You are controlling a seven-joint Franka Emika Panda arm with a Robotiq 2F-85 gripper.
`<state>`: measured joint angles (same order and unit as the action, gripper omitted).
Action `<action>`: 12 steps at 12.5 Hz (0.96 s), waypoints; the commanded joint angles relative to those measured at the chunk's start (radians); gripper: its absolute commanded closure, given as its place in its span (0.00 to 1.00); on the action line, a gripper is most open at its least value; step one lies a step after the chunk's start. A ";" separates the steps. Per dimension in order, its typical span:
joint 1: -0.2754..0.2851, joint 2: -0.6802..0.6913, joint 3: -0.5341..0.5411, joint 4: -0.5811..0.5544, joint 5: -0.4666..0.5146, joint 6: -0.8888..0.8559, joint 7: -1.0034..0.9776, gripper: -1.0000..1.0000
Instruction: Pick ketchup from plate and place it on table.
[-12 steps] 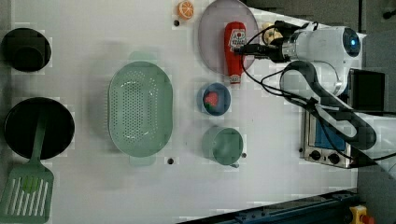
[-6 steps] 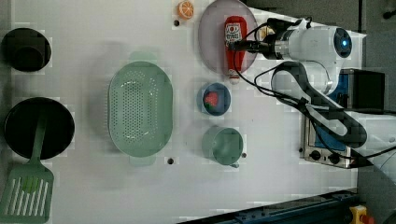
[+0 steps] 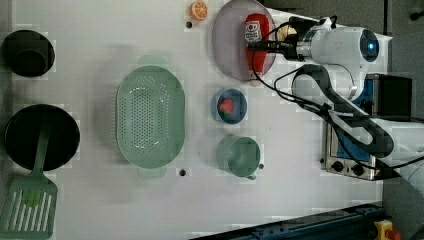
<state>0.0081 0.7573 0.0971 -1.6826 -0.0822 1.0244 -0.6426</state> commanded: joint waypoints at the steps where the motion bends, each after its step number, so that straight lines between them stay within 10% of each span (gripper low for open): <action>1: -0.009 -0.089 -0.002 0.016 0.022 -0.026 -0.012 0.40; 12: -0.063 -0.555 -0.061 -0.045 0.145 -0.651 -0.012 0.40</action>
<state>-0.0308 0.1824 0.0604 -1.7090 0.0537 0.4023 -0.6426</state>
